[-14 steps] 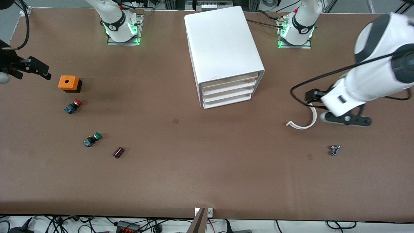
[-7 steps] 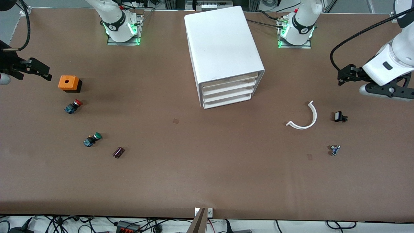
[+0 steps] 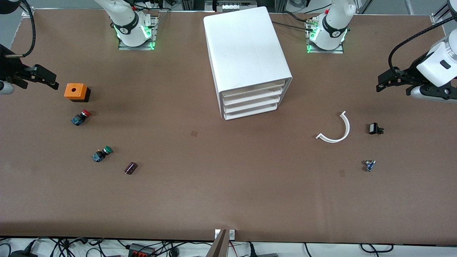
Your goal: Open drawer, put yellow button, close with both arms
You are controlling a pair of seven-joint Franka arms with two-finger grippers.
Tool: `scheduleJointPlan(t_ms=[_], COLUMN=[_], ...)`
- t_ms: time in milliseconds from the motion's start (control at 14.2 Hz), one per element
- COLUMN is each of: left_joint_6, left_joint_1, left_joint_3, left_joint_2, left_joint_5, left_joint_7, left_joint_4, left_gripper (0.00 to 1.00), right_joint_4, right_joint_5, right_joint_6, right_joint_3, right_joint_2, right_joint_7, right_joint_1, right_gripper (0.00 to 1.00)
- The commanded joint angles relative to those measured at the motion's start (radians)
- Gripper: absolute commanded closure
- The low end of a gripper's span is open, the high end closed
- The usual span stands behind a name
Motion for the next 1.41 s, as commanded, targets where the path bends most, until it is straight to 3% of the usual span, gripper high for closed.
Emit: scheduleJointPlan(t_ms=[0, 1338], left_joint_6=[-0.026, -0.082], left_joint_1=[-0.002, -0.013], left_joint_3=[0.000, -0.011], left_joint_2=[0.006, 0.020], left_joint_5=[-0.016, -0.012], left_joint_7=[0.018, 0.015], left_joint_4=[0.033, 0.078], left_gripper=[0.00, 0.00], right_joint_4=[-0.017, -0.017], right_joint_5=[0.000, -0.002], right_joint_6=[0.012, 0.013], right_joint_3=[0.009, 0.009], right_joint_2=[-0.015, -0.001], right_joint_7=[-0.007, -0.010], right_joint_1=[-0.009, -0.010], right_gripper=[0.00, 0.00])
